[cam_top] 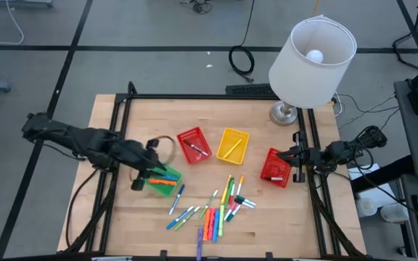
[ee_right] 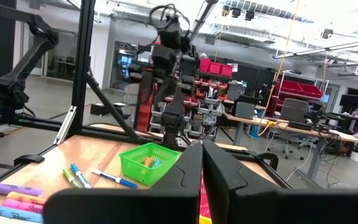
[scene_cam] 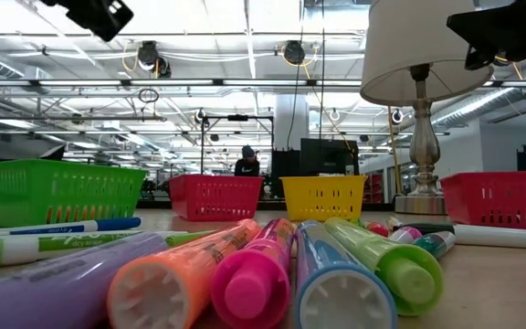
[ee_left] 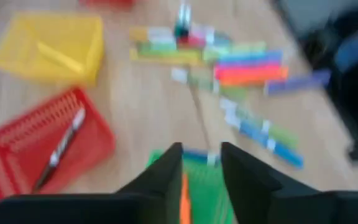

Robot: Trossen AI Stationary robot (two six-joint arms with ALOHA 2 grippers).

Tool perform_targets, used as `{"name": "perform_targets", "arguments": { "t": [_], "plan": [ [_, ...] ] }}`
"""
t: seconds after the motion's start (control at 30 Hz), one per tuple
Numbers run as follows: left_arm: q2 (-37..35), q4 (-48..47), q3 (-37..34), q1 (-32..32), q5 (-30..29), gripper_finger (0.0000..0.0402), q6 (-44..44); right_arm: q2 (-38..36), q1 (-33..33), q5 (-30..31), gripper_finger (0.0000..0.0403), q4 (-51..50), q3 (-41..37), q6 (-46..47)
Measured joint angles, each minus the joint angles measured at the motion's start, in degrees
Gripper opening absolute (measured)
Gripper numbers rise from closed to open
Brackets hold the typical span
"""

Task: Pick & Place Markers
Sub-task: Put the right green marker into the left red bin

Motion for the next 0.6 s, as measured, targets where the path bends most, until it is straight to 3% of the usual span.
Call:
{"name": "perform_targets", "arguments": {
  "t": [0.17, 0.3, 0.6],
  "plan": [
    [-12.32, 18.50, -15.24, 0.07, -3.41, 0.0010, -5.09, 1.53, 0.02, 0.00, 0.0000, 0.04, 0.00, 0.02],
    [-17.09, 35.93, -25.29, 0.00, -5.69, 0.0008, -6.27, 2.66, 0.00, 0.01, 0.0000, 0.04, 0.00, -0.07],
    [-17.82, 58.67, -39.65, 0.00, -12.53, 0.0004, 5.51, 4.77, 0.00, 0.07, 0.0000, 1.62, 0.00, -1.46]
  ]
}}
